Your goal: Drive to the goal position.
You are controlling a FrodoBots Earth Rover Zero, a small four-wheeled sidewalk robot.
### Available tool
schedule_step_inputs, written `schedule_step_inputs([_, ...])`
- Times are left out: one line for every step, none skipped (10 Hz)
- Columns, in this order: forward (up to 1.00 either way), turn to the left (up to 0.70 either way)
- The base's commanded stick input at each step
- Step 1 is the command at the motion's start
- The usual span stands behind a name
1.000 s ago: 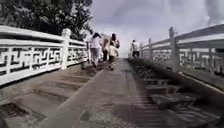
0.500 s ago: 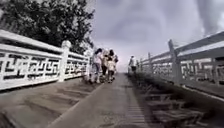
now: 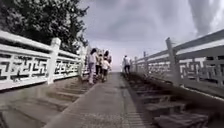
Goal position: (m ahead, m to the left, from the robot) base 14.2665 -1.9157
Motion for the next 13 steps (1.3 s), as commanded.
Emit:
schedule_step_inputs([0.45,0.0])
schedule_step_inputs([0.45,0.0])
schedule_step_inputs([0.45,0.0])
schedule_step_inputs([0.45,0.0])
schedule_step_inputs([0.45,0.0])
schedule_step_inputs([0.45,0.0])
schedule_step_inputs([0.45,0.05])
schedule_step_inputs([0.45,0.26])
schedule_step_inputs([0.45,0.04])
schedule_step_inputs([0.45,0.0])
schedule_step_inputs([0.45,0.0])
schedule_step_inputs([0.45,0.0])
schedule_step_inputs([0.45,0.0])
